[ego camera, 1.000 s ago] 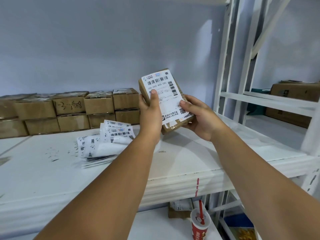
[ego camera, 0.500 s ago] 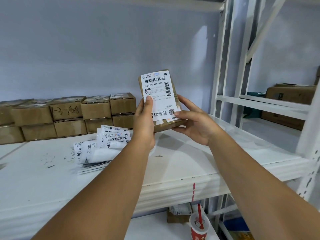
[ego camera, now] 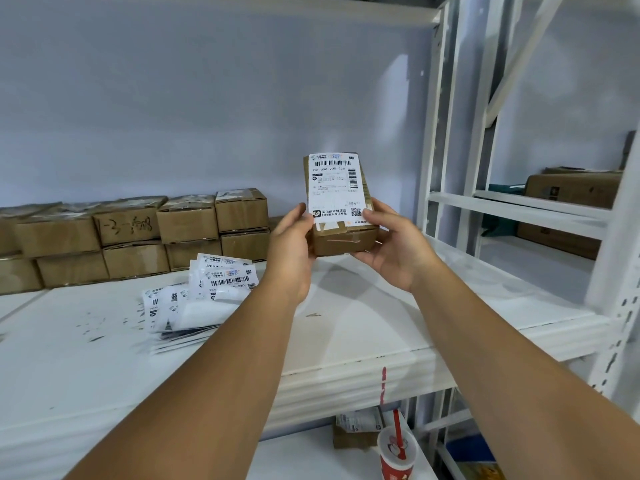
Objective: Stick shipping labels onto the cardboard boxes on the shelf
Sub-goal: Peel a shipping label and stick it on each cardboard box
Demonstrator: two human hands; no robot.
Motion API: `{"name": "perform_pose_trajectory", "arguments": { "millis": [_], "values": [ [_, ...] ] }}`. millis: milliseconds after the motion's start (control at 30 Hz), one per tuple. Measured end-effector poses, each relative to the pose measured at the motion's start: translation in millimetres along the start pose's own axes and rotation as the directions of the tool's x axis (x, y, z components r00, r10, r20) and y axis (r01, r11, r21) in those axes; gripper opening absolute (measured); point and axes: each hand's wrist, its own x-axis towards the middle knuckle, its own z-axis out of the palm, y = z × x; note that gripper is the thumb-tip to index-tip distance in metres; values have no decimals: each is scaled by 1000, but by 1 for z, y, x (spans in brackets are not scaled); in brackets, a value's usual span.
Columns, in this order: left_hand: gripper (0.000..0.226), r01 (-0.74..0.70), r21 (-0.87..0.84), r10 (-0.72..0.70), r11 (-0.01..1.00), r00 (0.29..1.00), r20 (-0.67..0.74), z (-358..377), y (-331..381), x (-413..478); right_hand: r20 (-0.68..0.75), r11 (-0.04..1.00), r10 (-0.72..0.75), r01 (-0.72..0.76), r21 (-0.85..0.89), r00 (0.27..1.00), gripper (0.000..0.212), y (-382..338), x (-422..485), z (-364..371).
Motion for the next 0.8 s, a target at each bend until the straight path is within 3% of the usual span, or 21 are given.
{"name": "perform_pose_trajectory", "arguments": {
  "millis": [167,300,500,667,800],
  "values": [
    [25,-13,109,26,994,992,-124,-1,-2,-1,-81,999,25,-28,-35,996,25,1,0,0],
    [22,-31,227,39,973,999,-32,2,-1,-8,-138,993,23,-38,-109,990,40,3,3,-2],
    [43,-125,398,116,909,992,45,4,-3,-12,-217,983,-37,-3,-182,975,59,4,8,-6],
    [42,-117,395,109,911,993,43,6,-5,-11,-283,983,-77,26,-180,956,52,3,8,-8],
    [39,-129,365,123,922,992,41,6,-4,-10,-311,973,-115,45,-224,943,19,3,7,-6]
  ]
}}
